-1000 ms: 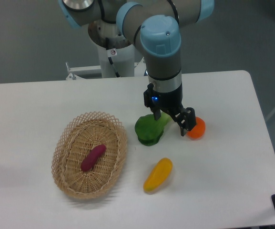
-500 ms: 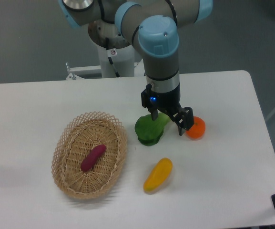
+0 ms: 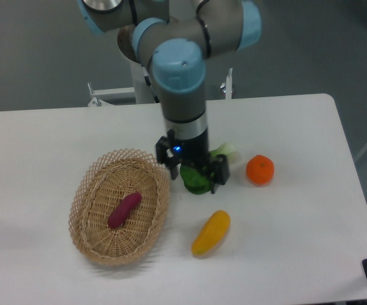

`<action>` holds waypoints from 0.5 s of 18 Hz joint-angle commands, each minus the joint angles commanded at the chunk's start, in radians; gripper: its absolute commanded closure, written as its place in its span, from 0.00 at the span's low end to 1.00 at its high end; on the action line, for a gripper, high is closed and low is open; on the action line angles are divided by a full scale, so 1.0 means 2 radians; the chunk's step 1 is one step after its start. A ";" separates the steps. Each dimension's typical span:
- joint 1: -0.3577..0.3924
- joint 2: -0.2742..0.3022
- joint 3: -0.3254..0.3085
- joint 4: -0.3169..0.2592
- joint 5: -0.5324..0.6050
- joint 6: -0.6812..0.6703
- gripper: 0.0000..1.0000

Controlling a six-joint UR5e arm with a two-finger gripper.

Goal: Pick up the sweet potato from the basket
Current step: 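Move the gripper over the basket above the purple sweet potato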

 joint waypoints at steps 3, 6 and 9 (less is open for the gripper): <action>-0.031 -0.017 -0.012 0.003 0.000 -0.002 0.00; -0.038 -0.023 -0.031 0.004 0.000 0.010 0.00; -0.058 -0.041 -0.045 0.005 0.002 0.042 0.00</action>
